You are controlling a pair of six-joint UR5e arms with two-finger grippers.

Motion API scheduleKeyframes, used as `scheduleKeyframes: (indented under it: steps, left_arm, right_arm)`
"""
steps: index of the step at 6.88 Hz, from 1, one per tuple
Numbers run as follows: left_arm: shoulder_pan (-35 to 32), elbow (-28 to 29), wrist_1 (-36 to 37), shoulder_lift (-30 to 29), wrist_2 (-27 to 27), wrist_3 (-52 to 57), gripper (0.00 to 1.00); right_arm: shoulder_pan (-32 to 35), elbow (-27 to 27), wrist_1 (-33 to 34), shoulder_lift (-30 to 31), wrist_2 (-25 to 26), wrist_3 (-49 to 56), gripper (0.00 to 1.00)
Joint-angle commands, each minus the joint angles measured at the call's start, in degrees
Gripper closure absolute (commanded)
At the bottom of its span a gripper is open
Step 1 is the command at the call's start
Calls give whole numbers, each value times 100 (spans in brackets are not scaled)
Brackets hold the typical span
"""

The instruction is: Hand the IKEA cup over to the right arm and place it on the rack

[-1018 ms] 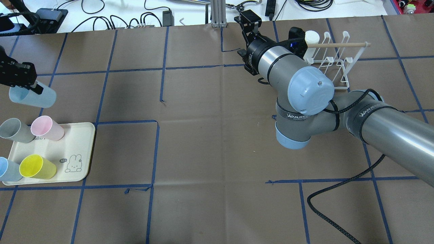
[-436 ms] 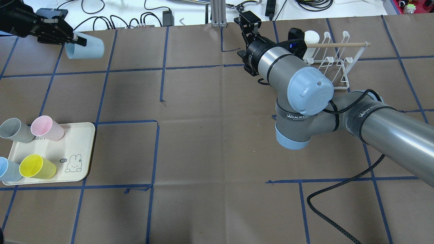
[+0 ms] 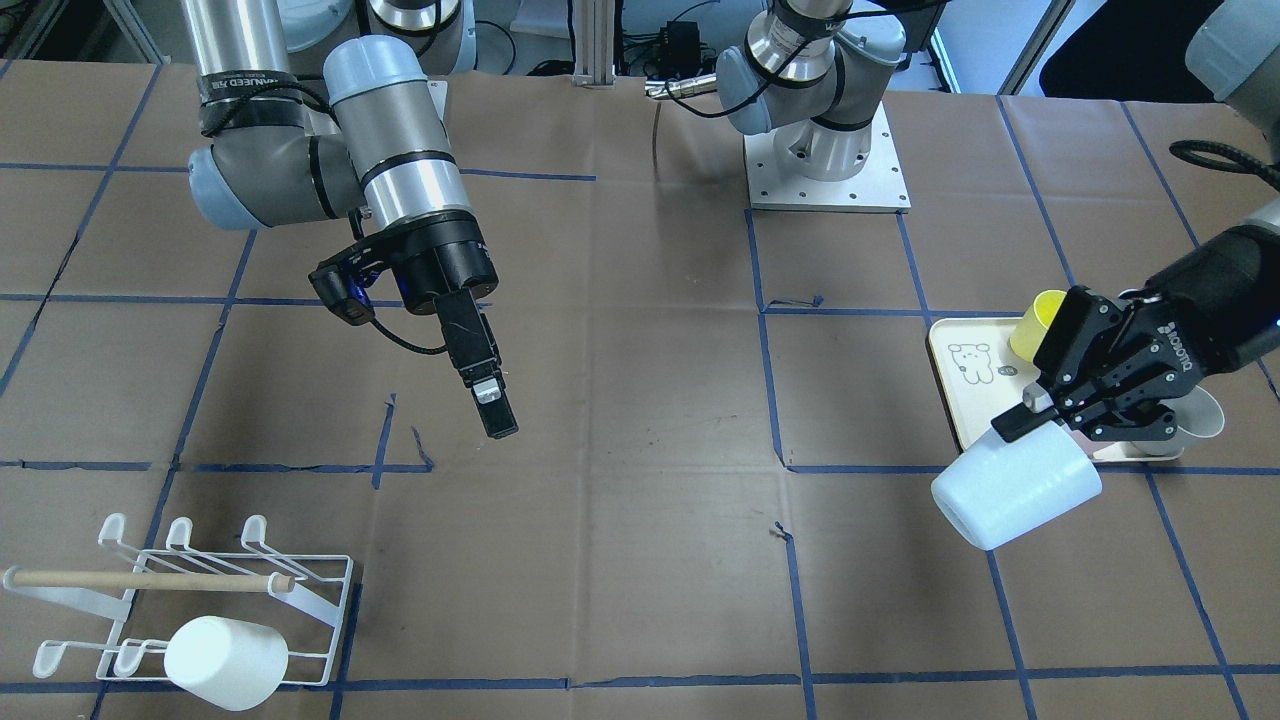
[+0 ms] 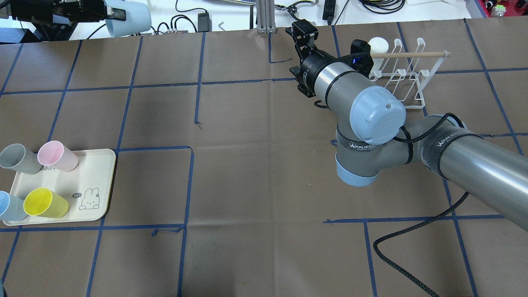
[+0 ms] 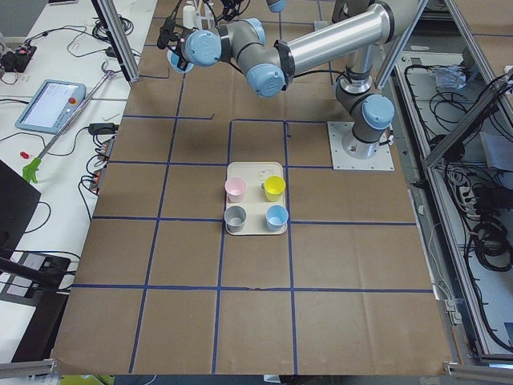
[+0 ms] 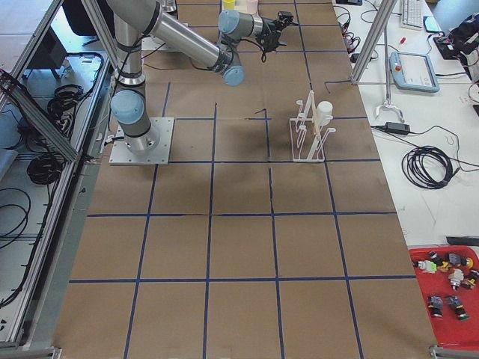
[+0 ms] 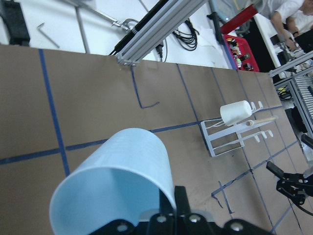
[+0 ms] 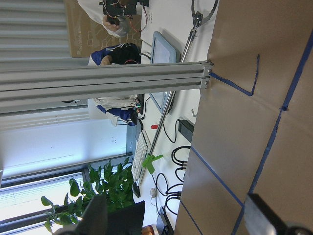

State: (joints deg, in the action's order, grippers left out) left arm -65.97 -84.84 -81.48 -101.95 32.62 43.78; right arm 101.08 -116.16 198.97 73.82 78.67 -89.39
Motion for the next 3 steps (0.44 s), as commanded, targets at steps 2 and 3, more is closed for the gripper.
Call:
scheduleKeyframes:
  steps: [2, 3]
  left_arm:
    - [-187, -1021, 1952, 192, -589, 113, 100]
    - [-362, -1600, 2874, 211, -747, 95, 100]
  right_arm:
    - [8, -12, -60, 9, 34, 0, 0]
    - [26, -12, -78, 18, 8, 0, 0]
